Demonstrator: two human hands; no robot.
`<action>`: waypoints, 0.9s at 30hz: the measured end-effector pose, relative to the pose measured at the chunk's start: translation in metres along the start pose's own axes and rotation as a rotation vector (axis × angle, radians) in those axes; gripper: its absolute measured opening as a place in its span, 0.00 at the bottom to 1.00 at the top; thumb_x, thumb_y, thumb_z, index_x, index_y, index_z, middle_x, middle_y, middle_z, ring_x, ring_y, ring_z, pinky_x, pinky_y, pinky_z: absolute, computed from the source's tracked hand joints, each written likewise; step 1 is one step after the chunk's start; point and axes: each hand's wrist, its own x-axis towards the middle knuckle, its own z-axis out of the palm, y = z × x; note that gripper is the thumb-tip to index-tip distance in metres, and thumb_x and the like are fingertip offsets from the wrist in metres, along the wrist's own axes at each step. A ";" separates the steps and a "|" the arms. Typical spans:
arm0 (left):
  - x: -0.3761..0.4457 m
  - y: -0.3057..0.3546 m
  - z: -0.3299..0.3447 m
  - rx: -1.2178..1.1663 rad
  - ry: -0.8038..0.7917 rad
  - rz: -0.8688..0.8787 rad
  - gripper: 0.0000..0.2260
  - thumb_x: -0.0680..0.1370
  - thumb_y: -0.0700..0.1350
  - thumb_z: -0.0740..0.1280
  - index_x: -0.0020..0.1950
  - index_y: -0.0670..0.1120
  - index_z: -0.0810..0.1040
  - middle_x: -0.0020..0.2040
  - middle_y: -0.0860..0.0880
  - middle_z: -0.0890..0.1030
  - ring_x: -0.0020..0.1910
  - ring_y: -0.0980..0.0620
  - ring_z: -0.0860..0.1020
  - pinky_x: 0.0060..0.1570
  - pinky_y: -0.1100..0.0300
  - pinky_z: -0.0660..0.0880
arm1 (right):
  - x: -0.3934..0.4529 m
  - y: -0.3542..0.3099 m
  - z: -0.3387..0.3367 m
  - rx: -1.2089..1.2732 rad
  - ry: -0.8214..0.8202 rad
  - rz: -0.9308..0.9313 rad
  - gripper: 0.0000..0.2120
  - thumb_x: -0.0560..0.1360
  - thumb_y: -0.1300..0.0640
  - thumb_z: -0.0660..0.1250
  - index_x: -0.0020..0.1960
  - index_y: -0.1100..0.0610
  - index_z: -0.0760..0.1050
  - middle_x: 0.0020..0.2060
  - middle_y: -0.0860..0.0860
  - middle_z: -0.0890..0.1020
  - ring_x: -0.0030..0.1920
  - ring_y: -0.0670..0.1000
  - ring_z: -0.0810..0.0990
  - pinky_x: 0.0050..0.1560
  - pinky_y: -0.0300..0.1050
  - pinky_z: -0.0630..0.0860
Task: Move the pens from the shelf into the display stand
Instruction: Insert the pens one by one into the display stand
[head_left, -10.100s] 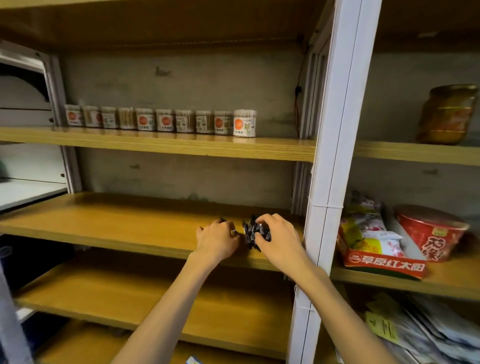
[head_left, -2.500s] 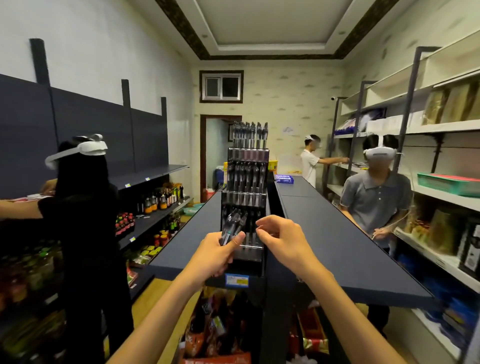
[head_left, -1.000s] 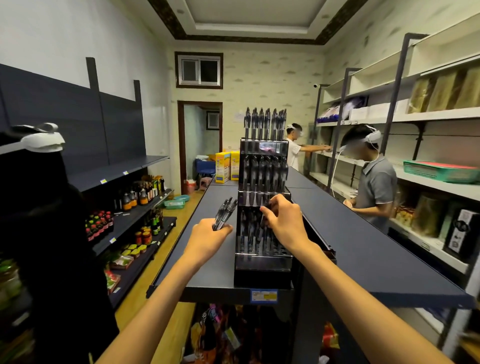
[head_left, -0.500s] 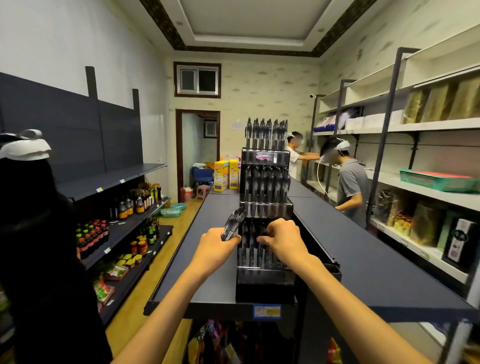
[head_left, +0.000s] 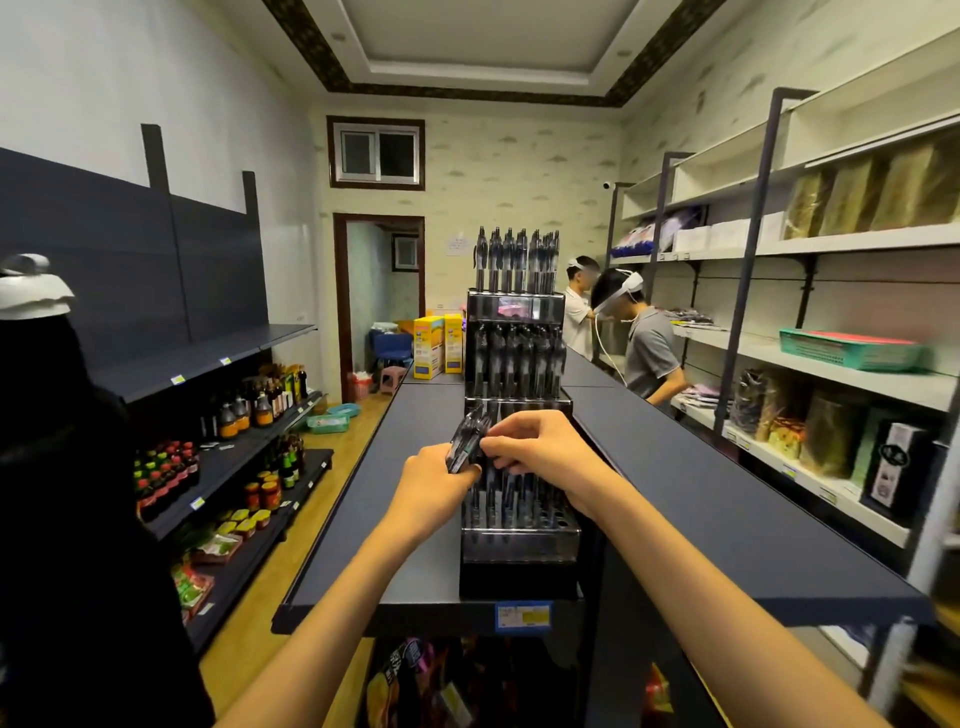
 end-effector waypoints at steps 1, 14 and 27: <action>0.000 0.001 0.000 0.015 -0.003 0.015 0.07 0.77 0.43 0.66 0.39 0.46 0.77 0.28 0.54 0.76 0.29 0.56 0.71 0.25 0.68 0.66 | 0.000 0.002 0.000 -0.002 0.001 0.006 0.09 0.73 0.53 0.77 0.52 0.54 0.84 0.43 0.50 0.88 0.45 0.49 0.87 0.50 0.46 0.83; -0.001 0.000 0.009 -0.149 -0.203 -0.005 0.08 0.79 0.47 0.69 0.41 0.50 0.76 0.23 0.55 0.73 0.20 0.57 0.69 0.22 0.63 0.66 | 0.008 0.018 -0.004 0.398 0.225 0.060 0.07 0.82 0.58 0.67 0.49 0.62 0.73 0.40 0.60 0.86 0.41 0.57 0.88 0.39 0.45 0.84; 0.001 -0.009 0.002 -0.078 0.047 -0.070 0.17 0.78 0.48 0.69 0.32 0.47 0.67 0.26 0.54 0.67 0.25 0.57 0.62 0.30 0.57 0.60 | 0.010 0.035 -0.029 -0.081 0.484 -0.180 0.06 0.80 0.57 0.70 0.49 0.59 0.76 0.37 0.56 0.84 0.34 0.51 0.85 0.39 0.52 0.85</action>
